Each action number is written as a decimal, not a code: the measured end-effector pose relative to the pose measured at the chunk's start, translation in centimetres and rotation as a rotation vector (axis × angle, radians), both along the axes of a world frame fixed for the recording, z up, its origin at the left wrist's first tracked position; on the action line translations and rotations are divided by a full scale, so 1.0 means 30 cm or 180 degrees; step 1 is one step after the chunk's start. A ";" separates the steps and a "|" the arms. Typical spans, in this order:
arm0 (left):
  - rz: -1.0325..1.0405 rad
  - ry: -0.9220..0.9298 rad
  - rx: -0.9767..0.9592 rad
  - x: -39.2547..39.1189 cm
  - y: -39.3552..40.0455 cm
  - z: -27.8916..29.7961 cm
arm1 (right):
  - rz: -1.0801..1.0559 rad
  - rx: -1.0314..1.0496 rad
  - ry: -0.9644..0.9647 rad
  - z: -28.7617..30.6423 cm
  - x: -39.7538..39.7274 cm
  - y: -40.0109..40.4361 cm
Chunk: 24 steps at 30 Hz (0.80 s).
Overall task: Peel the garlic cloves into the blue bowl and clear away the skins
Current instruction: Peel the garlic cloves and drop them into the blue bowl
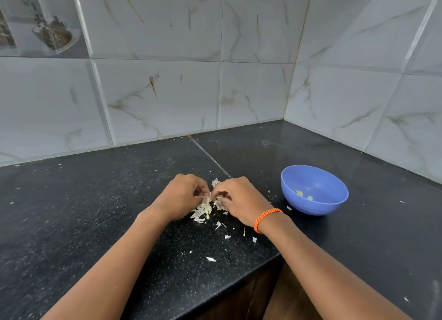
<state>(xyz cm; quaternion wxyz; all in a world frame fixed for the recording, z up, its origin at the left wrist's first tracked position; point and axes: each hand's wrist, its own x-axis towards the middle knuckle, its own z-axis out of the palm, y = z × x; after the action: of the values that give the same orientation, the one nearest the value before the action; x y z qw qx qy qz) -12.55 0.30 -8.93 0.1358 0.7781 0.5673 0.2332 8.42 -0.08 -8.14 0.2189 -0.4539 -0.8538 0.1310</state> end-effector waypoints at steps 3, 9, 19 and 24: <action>0.0053 -0.0164 0.0064 0.001 -0.005 0.002 | -0.0108 -0.0106 0.0527 0.009 0.032 0.014; 0.0137 -0.0380 0.0215 0.002 0.001 0.006 | -0.0235 -0.0168 0.0873 0.030 0.088 0.017; 0.0361 -0.0746 0.0490 -0.005 -0.012 0.008 | -0.0282 -0.0096 0.0948 0.019 0.095 0.003; 0.0535 -0.0829 0.0614 -0.006 -0.012 -0.002 | -0.0215 -0.0145 0.0645 0.024 0.103 0.015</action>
<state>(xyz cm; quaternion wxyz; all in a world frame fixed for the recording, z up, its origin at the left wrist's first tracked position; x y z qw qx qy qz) -12.72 -0.05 -8.99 0.1129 0.7006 0.5829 0.3958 11.49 0.38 -7.43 0.2980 -0.4717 -0.8083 0.1881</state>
